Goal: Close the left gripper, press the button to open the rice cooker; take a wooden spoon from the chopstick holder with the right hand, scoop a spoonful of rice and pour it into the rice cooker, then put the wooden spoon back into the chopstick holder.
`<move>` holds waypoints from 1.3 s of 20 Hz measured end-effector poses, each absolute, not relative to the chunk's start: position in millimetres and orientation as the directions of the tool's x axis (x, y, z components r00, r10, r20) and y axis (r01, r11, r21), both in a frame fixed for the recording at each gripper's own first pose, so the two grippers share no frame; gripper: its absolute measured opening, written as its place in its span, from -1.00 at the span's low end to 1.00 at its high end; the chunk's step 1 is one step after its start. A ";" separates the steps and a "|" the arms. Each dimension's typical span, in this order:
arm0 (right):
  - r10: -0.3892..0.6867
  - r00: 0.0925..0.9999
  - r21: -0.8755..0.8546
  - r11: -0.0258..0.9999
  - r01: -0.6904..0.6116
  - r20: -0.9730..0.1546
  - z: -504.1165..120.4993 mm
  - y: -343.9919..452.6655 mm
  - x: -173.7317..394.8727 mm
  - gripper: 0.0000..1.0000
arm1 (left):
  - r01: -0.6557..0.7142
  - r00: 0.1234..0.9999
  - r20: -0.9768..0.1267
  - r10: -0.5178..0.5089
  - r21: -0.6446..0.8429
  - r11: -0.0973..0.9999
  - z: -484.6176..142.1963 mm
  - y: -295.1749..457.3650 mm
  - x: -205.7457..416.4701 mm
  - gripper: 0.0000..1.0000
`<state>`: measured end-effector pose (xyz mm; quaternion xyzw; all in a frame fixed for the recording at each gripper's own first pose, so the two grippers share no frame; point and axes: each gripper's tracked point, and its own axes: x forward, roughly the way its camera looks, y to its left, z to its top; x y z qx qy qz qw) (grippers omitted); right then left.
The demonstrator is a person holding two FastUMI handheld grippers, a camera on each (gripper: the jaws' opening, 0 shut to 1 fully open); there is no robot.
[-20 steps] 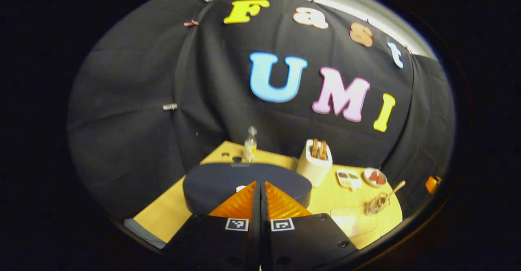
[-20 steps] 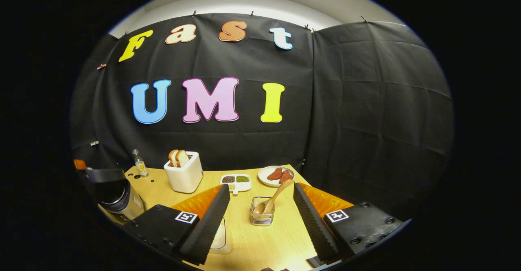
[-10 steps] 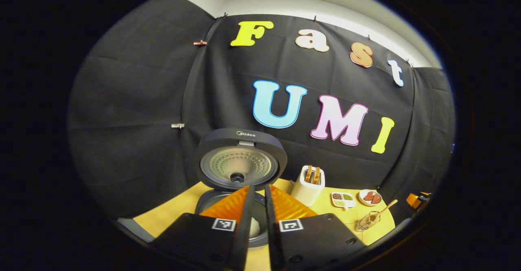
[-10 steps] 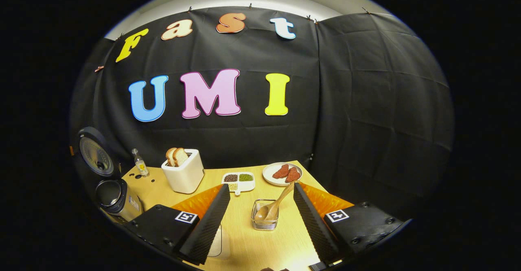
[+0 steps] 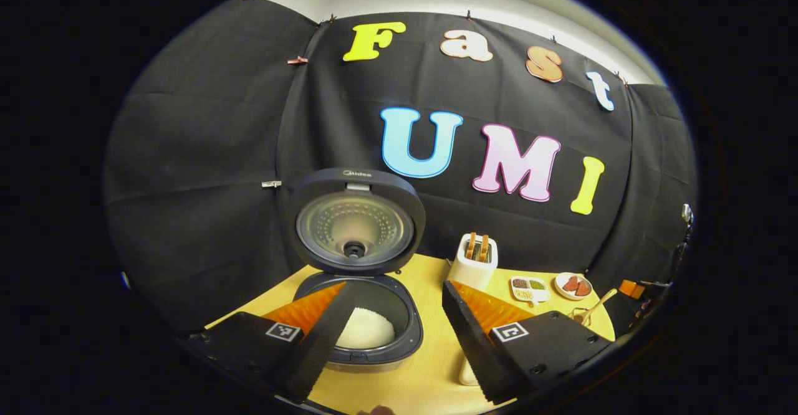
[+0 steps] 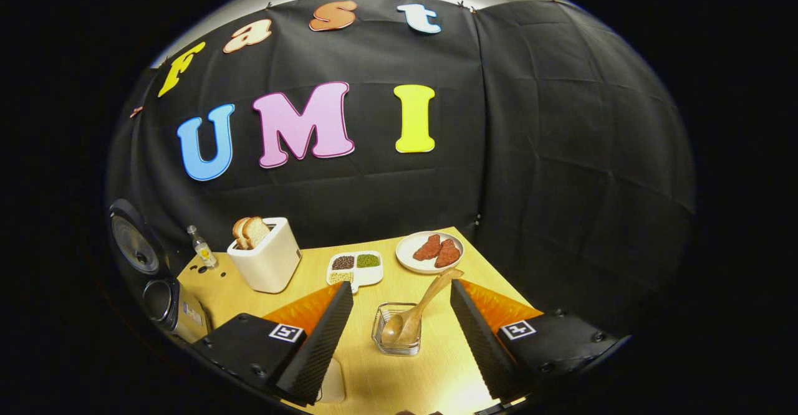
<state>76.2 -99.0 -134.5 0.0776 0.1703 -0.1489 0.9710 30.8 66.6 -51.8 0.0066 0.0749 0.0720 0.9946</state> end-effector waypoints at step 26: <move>-0.084 0.809 0.335 0.881 0.333 -0.582 -275.1 -150.5 179.0 0.51 | -0.278 0.877 -0.383 0.290 0.089 0.956 -156.6 -0.9 1.9 0.92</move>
